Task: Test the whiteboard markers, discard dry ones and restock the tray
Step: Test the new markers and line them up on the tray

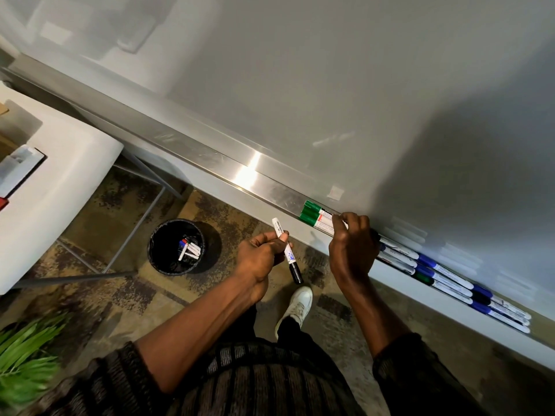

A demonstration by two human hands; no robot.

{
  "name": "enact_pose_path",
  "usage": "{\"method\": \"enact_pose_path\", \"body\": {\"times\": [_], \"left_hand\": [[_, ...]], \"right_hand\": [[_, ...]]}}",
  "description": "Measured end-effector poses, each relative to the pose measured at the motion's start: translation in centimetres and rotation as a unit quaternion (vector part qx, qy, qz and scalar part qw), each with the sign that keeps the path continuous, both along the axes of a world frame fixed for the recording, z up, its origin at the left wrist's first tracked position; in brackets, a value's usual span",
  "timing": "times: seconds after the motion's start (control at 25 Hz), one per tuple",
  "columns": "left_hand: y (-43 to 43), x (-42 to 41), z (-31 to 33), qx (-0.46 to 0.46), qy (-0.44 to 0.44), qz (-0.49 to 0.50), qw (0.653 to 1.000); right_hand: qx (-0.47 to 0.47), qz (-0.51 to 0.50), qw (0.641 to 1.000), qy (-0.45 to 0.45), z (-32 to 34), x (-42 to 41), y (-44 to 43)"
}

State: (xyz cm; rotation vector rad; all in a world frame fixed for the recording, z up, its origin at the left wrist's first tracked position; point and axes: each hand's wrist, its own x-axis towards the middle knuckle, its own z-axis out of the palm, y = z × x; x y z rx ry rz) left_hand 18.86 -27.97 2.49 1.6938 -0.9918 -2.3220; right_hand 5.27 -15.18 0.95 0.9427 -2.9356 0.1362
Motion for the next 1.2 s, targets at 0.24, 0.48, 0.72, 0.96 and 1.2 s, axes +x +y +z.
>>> {"method": "enact_pose_path", "body": {"times": [0.24, 0.48, 0.72, 0.96, 1.2], "left_hand": [[0.6, -0.1, -0.3, 0.005, 0.002, -0.005, 1.000], [0.2, -1.1, 0.8, 0.120, 0.036, 0.080, 0.989], [0.7, -2.0, 0.9, 0.233, 0.108, 0.105, 0.961], [2.4, -2.3, 0.9, 0.136, 0.112, 0.013, 0.984], [2.6, -1.3, 0.3, -0.182, 0.053, -0.185, 0.964]], "right_hand": [[-0.035, -0.009, 0.999, -0.019, -0.2, -0.1, 0.2], [-0.213, -0.134, 0.951, -0.178, 3.1, 2.5, 0.2], [-0.530, -0.333, 0.660, -0.416, 4.8, 5.2, 1.0], [-0.555, -0.340, 0.652, -0.388, 4.5, 5.0, 0.6], [-0.505, -0.233, 0.768, -0.318, 5.2, 4.2, 1.1]]}}
